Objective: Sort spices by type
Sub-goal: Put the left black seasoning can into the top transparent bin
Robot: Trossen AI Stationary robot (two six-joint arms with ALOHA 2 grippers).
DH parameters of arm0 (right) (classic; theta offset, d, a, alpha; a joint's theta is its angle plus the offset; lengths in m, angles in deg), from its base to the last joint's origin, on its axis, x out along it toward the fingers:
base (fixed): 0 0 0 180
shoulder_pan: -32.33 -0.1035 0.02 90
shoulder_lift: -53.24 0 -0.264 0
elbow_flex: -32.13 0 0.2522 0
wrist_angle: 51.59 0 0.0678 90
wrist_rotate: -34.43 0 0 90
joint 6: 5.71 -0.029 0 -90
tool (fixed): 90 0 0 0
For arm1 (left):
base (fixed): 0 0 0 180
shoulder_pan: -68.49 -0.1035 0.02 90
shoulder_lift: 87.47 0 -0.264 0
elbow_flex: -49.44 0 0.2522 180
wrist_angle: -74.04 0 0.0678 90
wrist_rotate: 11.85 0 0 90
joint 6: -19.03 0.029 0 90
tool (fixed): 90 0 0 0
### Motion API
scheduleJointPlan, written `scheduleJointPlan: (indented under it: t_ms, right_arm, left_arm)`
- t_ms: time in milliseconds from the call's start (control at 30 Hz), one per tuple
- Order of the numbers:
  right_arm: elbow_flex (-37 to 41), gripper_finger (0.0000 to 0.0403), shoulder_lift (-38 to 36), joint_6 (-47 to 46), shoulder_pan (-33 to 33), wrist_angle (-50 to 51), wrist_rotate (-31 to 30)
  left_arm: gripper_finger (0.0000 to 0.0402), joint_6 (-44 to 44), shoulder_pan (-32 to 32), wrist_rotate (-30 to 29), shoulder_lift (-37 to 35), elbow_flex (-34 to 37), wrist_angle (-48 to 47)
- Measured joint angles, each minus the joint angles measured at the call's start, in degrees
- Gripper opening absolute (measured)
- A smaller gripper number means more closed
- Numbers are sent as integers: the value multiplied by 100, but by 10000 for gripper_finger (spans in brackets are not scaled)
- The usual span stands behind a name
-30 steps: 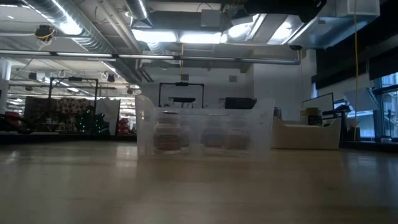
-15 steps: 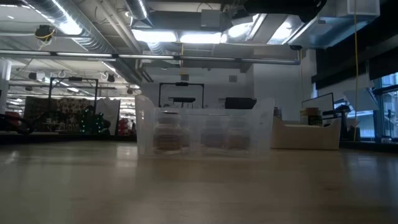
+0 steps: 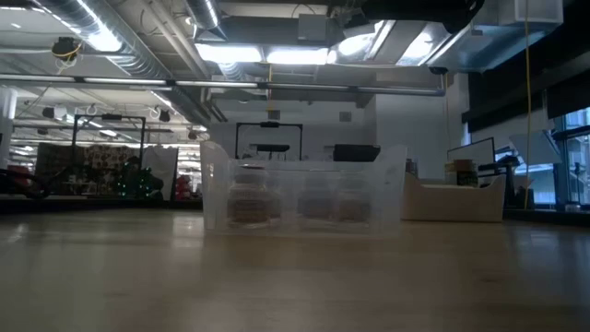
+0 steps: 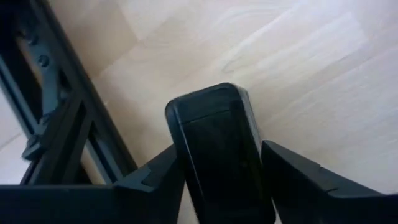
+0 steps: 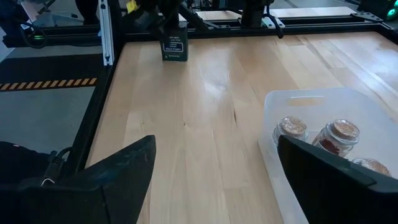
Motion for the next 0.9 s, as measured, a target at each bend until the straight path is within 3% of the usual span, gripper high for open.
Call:
scheduleJointPlan:
  t_ms: [267, 500, 633, 900]
  right_arm:
    - [0, 335, 0, 2, -1, 1, 0]
    - [0, 335, 0, 136, -2, 2, 2]
    - [0, 335, 0, 228, -2, 3, 1]
    - [0, 335, 0, 874, 6, 1, -47]
  left_arm:
    - [110, 1479, -287, -163, -86, 80, 180]
    - [112, 3643, -880, -261, -448, -211, -22]
    - [127, 4508, -1336, -597, -735, -368, -324]
    - [110, 6330, -2445, -1395, -1306, -497, -392]
